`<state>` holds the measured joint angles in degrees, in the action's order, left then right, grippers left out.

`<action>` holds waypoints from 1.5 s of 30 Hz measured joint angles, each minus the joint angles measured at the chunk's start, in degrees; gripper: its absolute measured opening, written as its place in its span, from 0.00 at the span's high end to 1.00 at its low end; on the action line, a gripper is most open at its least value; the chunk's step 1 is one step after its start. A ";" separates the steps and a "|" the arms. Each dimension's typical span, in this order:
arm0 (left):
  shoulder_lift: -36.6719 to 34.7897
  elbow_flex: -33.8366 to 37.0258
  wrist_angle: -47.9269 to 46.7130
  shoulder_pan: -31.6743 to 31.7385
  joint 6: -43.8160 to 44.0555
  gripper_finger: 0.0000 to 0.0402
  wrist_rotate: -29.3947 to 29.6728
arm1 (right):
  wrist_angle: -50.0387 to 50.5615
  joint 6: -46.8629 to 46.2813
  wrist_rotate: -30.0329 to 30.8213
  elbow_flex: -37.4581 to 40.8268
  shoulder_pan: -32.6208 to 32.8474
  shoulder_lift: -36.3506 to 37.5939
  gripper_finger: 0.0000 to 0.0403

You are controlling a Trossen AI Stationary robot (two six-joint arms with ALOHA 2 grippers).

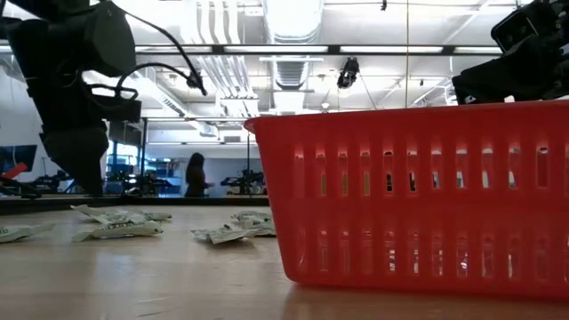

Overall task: Pick and place Stevia / Truvia into bins
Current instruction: Put the stevia packet into the bin

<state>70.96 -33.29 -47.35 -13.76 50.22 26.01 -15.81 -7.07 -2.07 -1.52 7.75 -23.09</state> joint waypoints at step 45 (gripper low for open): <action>0.92 5.48 10.65 1.01 3.99 0.93 -8.86 | 0.45 -3.46 -1.42 0.00 -0.01 0.02 0.86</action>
<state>71.88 -27.81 -36.71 -12.75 54.21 17.15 -15.37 -10.53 -3.49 -1.52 7.75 -23.07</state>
